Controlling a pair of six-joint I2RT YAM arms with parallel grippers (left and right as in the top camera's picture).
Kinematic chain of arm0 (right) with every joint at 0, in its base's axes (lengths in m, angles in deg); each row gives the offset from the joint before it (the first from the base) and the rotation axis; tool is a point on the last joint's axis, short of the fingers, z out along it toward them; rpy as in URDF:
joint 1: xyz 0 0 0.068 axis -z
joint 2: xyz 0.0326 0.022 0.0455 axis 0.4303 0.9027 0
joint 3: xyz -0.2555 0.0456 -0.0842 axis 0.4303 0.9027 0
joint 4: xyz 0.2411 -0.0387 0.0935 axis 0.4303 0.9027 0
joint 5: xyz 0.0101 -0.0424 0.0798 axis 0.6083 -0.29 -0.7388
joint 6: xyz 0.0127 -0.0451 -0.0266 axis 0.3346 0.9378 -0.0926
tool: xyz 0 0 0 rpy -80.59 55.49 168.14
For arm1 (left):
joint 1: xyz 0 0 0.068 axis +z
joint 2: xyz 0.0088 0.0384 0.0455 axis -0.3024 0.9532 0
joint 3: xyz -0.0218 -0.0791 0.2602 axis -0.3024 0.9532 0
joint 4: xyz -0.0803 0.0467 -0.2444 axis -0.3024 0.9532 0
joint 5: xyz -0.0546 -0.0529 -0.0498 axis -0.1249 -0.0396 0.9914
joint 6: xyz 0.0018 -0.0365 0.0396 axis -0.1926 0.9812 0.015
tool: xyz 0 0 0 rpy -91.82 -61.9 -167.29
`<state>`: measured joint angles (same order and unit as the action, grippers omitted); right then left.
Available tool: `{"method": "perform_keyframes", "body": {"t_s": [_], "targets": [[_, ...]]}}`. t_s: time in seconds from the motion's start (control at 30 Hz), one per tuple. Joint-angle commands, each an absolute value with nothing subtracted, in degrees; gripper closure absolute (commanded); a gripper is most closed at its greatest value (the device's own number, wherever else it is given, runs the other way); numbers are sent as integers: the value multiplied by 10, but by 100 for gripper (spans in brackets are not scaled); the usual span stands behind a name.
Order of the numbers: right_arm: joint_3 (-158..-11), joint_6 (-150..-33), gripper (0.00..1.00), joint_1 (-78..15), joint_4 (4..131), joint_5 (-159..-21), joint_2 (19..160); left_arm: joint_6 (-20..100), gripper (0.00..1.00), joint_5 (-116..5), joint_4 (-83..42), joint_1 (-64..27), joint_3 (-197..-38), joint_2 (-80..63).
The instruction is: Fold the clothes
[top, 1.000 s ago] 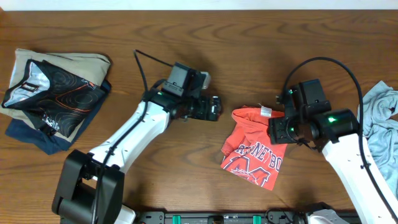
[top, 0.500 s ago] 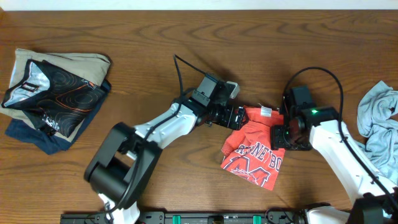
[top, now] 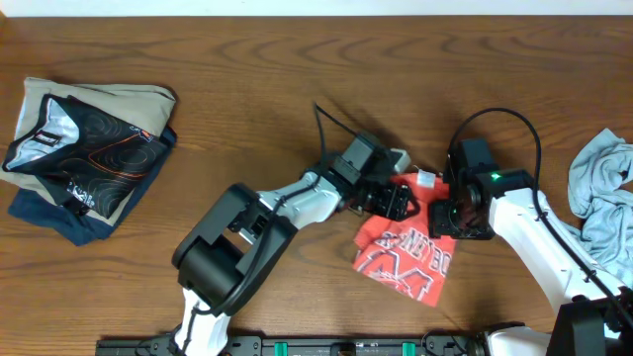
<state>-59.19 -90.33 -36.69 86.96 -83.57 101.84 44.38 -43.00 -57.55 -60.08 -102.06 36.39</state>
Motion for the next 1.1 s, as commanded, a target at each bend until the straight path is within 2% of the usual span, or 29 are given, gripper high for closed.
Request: {"method": "perform_keyframes", "body": {"t_s": [0.0,0.03,0.07,0.2,0.33,0.53,0.83,1.07], "targets": [[-592,-912,36,-364,868,-830,1021,446,72,-440,-567,-601,-1006,385],[-594,-912,36,-363,869,-830,1021,442,85,-441,-567,-594,-1006,381],[-595,-912,35,-363,871,-830,1021,437,94,-443,-567,-588,-1006,378],[-611,-912,35,-355,898,-829,1015,424,94,-499,-532,-544,-1006,345],[-617,-903,35,-337,911,-829,997,353,94,-590,-462,-484,-1006,281],[-617,-903,34,-311,923,-830,975,289,94,-723,-395,-354,-1006,158],[-617,-903,34,-307,941,-829,970,230,93,-819,-414,-115,-1015,53],[-617,-903,34,-307,946,-830,970,271,93,-821,-456,47,-1036,50]]}}
